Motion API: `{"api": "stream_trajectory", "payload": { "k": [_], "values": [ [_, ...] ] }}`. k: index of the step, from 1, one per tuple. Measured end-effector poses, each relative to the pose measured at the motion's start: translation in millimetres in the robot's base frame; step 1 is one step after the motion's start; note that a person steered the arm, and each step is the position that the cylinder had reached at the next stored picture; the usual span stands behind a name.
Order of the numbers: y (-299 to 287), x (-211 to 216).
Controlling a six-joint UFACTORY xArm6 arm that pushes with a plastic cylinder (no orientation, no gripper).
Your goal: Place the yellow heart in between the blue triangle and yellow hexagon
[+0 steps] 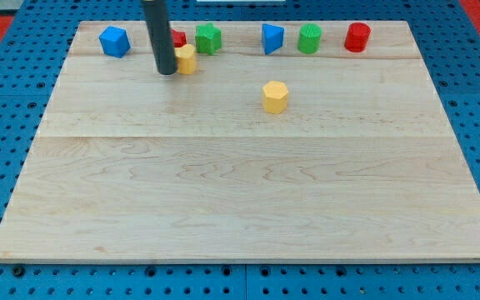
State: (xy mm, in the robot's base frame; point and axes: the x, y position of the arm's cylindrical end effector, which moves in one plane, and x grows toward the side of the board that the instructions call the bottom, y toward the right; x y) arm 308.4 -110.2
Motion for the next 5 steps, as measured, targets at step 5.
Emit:
{"api": "stream_trajectory", "payload": {
  "k": [5],
  "values": [
    [130,1]
  ]
}}
